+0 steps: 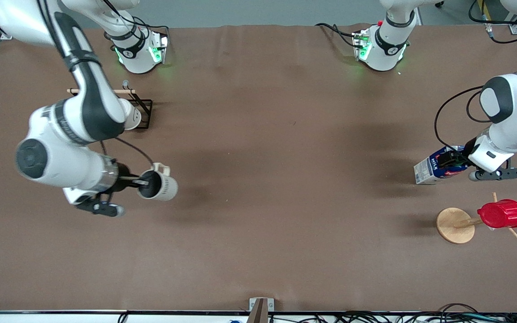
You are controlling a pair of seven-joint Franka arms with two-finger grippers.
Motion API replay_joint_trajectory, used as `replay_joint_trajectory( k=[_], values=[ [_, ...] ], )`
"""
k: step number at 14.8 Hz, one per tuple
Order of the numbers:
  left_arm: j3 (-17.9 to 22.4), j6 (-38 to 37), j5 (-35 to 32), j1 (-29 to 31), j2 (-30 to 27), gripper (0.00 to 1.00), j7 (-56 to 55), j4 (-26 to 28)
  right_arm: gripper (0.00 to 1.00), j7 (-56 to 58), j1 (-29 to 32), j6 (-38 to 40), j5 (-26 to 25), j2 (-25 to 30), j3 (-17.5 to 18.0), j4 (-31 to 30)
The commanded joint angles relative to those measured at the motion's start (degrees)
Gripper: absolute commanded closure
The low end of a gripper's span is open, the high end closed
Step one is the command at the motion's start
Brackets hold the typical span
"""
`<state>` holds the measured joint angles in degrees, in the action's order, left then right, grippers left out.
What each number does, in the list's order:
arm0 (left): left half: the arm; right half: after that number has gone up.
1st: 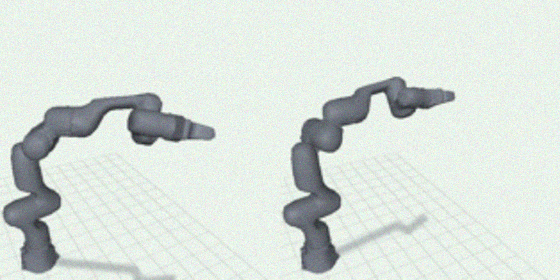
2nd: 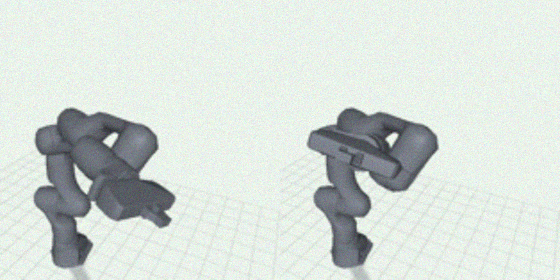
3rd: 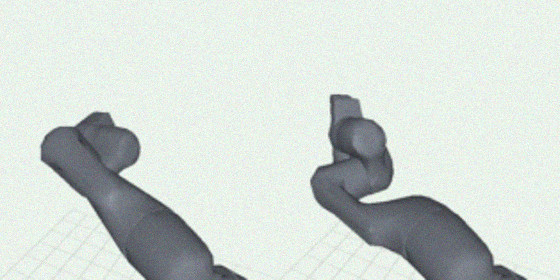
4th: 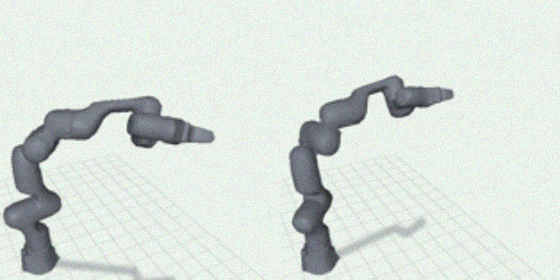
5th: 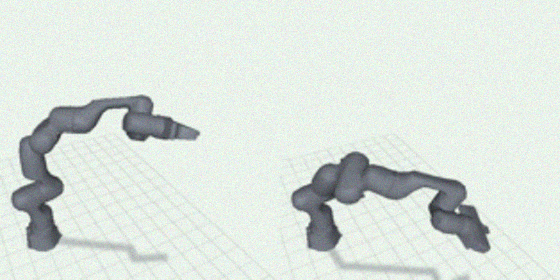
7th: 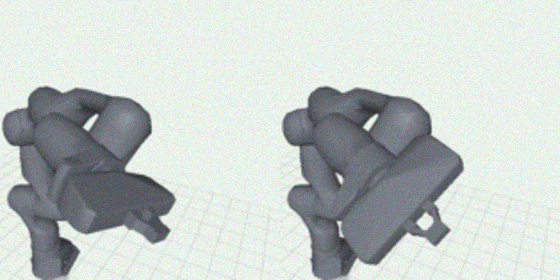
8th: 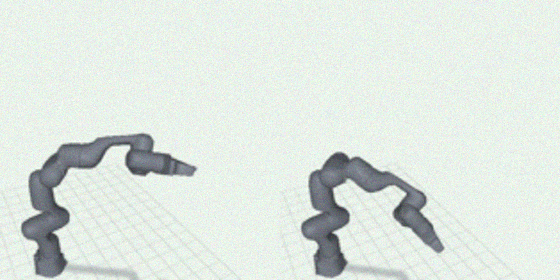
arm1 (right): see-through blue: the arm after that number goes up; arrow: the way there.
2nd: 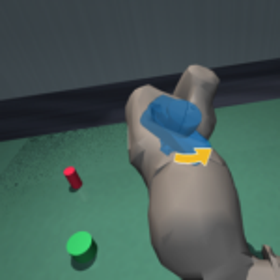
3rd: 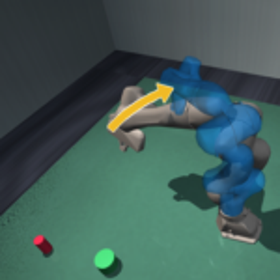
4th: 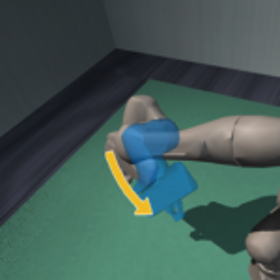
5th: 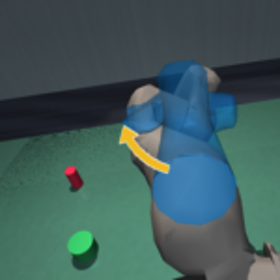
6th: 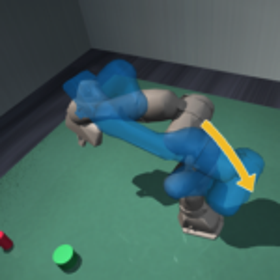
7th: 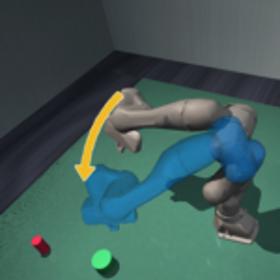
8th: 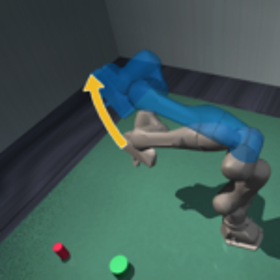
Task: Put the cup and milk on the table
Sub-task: 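Carry the grey mug to the table middle with the right gripper, then release the mug with the right gripper while the left gripper carries the milk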
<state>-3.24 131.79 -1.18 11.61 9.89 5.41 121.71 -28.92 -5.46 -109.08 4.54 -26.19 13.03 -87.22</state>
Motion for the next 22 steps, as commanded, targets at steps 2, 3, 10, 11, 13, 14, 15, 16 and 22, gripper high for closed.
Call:
replay_joint_trajectory(
  k=[2,3,10,11,13,14,15,16,22],
  values=[
    [-0.28,0.93,-0.05,1.22,-1.10,0.21,0.39,1.52,1.00,-17.71,-4.12,-4.81,-9.09,-4.11,7.95,0.38],
    [-0.28,0.93,-0.05,1.14,-1.10,0.31,0.04,1.52,1.00,-21.14,-4.47,-7.00,-10.67,-5.87,10.41,0.38],
    [-2.11,-3.98,-0.05,0.61,-4.17,0.62,-2.50,-0.58,1.00,-34.70,-12.46,-15.19,-17.46,-12.30,12.72,0.21],
    [-4.47,-5.74,-0.05,0.87,-4.52,0.62,-3.82,-1.90,0.99,-34.97,-13.52,-15.28,-17.55,-12.56,12.72,0.12],
    [-9.92,-8.30,-0.14,0.78,-5.49,0.62,-7.68,-4.01,0.98,-34.89,-14.84,-16.68,-17.81,-13.79,12.72,0.03],
    [-12.99,-8.48,-0.23,0.87,-5.76,0.62,-9.70,-4.80,0.98,-34.89,-15.80,-17.12,-19.38,-14.14,12.72,0.03],
    [-16.07,-8.48,-0.32,0.78,-5.76,0.62,-11.89,-5.33,0.98,-35.15,-15.90,-17.13,-21.39,-14.93,12.72,-0.06],
    [-19.23,-8.48,-0.32,0.78,-5.67,0.62,-14.18,-5.69,0.97,-35.24,-16.07,-17.39,-22.20,-15.46,12.72,0.03],
    [-35.76,-8.48,-4.00,0.26,-3.39,0.62,-32.45,-8.58,0.71,-35.15,-16.16,-19.85,-22.64,-16.52,12.72,-0.32]
  ],
)
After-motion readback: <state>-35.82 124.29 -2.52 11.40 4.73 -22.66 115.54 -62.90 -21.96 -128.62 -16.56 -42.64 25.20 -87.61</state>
